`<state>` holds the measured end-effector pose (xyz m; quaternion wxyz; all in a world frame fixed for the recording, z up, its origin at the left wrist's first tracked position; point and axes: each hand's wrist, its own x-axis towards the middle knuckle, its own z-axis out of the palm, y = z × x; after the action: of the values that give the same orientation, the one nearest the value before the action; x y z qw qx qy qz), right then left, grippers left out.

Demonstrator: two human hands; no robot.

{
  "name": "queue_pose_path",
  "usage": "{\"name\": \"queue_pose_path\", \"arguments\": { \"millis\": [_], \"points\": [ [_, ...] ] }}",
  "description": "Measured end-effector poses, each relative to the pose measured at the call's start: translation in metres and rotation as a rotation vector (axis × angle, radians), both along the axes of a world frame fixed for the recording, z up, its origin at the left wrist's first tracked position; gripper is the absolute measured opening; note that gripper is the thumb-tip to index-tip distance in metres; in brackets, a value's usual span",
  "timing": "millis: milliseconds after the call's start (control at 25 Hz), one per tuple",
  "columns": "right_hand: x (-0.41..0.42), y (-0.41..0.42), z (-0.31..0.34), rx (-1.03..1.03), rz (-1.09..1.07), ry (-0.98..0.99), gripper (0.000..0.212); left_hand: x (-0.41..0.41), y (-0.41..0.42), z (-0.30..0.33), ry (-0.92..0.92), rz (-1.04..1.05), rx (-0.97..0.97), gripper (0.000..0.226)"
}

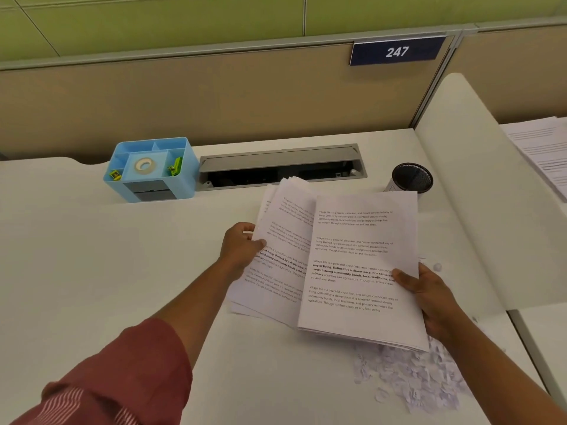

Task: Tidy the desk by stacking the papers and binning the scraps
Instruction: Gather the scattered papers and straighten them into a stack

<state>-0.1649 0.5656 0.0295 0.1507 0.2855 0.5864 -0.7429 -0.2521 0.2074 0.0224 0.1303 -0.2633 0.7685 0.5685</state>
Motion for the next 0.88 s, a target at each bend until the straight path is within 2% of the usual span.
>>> {"name": "queue_pose_path", "arguments": {
  "millis": [160,320,440,520,680,800,880],
  "points": [
    [-0.001,-0.001,-0.002,0.013,-0.004,-0.005,0.033,-0.008,0.005,-0.012,-0.039,-0.082,-0.107,0.014],
    [-0.004,-0.005,-0.008,0.037,0.006,-0.006,0.033,-0.006,-0.01,-0.009,0.023,-0.191,-0.294,0.016],
    [-0.005,-0.006,-0.006,0.056,0.002,0.006,0.032,-0.008,-0.043,0.019,0.13,-0.118,-0.398,0.024],
    [-0.006,-0.009,-0.002,0.081,0.003,0.028,0.031,-0.006,-0.071,0.044,0.165,-0.044,-0.368,0.028],
    [-0.005,-0.023,0.012,0.108,0.018,0.079,0.029,0.015,-0.106,0.09,0.116,0.088,-0.15,0.03],
    [0.002,-0.04,0.025,0.068,0.043,0.101,0.028,0.039,-0.1,0.1,0.057,0.074,0.025,0.025],
    [0.012,-0.054,0.035,0.007,0.066,0.115,0.026,0.06,-0.081,0.097,0.042,0.008,0.065,0.02]
  ]
}}
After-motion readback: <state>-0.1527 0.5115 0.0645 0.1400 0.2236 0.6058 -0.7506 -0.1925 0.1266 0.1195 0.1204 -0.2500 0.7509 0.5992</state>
